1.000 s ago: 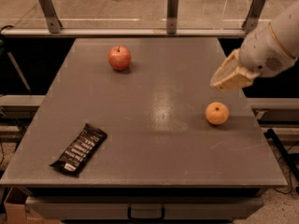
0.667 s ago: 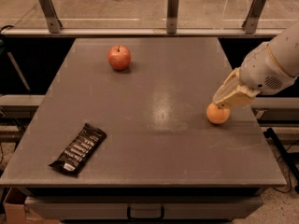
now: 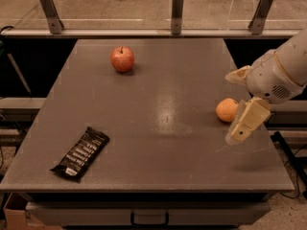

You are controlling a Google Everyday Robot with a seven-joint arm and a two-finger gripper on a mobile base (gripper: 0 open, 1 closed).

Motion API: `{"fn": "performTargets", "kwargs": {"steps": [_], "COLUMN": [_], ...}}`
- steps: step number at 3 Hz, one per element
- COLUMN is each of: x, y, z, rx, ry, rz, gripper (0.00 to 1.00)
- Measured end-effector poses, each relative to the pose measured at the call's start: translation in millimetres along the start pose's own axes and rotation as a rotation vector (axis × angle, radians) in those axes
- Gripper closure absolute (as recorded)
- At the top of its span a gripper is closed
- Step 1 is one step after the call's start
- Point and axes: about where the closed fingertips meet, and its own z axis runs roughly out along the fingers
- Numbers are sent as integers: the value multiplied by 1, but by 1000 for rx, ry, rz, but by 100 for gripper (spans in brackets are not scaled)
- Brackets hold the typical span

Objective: Move orange near apple

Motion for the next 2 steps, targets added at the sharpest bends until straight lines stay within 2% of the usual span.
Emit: {"fn": "performTargets", "kwargs": {"steps": [1,2], "x": [-1,11], "y": [0,-5], "z": [1,14], "rx": [-2,-2], "ry": [-2,2], "rz": [-4,-7], "gripper": [0,0]}}
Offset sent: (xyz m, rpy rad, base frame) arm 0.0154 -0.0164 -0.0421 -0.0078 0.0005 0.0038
